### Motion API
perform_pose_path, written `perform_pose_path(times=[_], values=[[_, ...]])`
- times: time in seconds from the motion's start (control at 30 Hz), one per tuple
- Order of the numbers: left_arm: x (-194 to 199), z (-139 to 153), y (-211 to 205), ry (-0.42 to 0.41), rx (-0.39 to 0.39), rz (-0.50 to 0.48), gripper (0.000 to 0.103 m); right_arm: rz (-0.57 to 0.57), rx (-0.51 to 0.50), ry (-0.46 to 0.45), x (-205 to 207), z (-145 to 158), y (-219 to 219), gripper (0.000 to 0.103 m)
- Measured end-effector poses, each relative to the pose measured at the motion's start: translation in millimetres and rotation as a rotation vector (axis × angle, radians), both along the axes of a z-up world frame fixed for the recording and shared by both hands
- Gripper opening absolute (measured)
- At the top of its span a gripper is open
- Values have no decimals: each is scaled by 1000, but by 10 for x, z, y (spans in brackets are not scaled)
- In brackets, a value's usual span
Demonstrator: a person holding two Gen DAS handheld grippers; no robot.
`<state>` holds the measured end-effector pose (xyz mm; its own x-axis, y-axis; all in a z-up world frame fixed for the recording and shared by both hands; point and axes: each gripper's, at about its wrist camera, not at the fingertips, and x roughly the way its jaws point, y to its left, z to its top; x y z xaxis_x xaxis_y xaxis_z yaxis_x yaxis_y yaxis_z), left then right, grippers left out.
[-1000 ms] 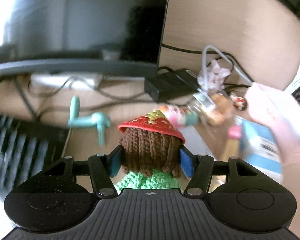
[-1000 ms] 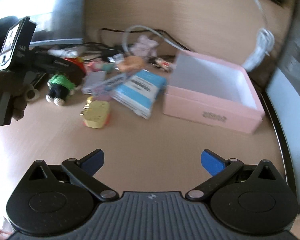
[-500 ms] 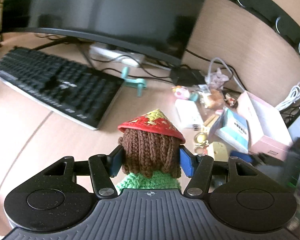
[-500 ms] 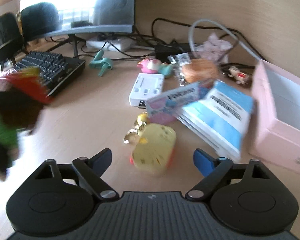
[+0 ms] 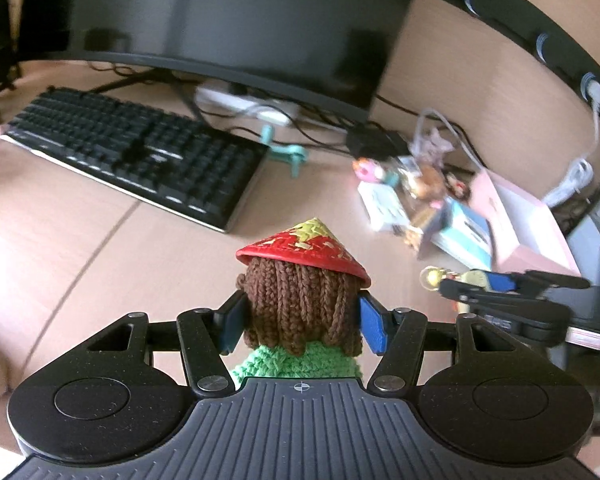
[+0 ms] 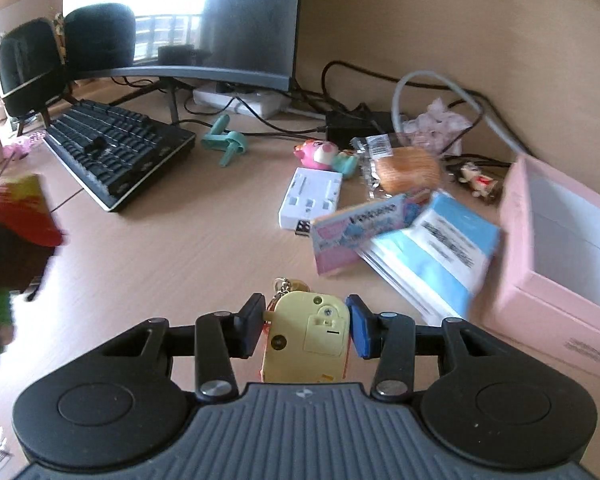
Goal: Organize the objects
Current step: 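Carry the knitted doll into the pink box and open the left tool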
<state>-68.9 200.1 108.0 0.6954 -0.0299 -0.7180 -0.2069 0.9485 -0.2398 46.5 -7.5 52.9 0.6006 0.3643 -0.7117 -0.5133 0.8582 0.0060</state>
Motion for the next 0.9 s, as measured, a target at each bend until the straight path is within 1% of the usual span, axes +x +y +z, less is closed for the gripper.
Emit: perform_pose_path(times=[0.13,0.27,0.4,0.5,0.57,0.63,0.73,0.8,0.83,0.9], values=[[118,-44,-181,1,-21,-97,63,-51,25,-22,-306,255,-317,44],[348,13,-408,-25,-54,-189,63,-144,55,-58,-536,517,-697,44],[779,187,-678,-73,-112,-282,63,-249,45,-120,-725,696,-1057,44],[1194,313,-1009,-120,-161,-353,63,-321,16,-177,-868,740,-1296,44],[1510,391,-1307,-144,-187,-393,63,-359,16,-182,-919,734,-1437,44],[1876,456,-1652,-159,-203,-413,63,-397,19,-180,-944,711,-1580,44],[2353,440,-2104,-158,-205,-400,63,-435,24,-169,-955,670,-1760,44],[2645,330,-2377,-144,-195,-374,64,-445,24,-165,-951,642,-1857,44],[2759,248,-2485,-133,-177,-366,64,-448,24,-162,-947,624,-1891,44],[2915,37,-2686,-84,-115,-352,64,-456,28,-147,-921,577,-1957,44]])
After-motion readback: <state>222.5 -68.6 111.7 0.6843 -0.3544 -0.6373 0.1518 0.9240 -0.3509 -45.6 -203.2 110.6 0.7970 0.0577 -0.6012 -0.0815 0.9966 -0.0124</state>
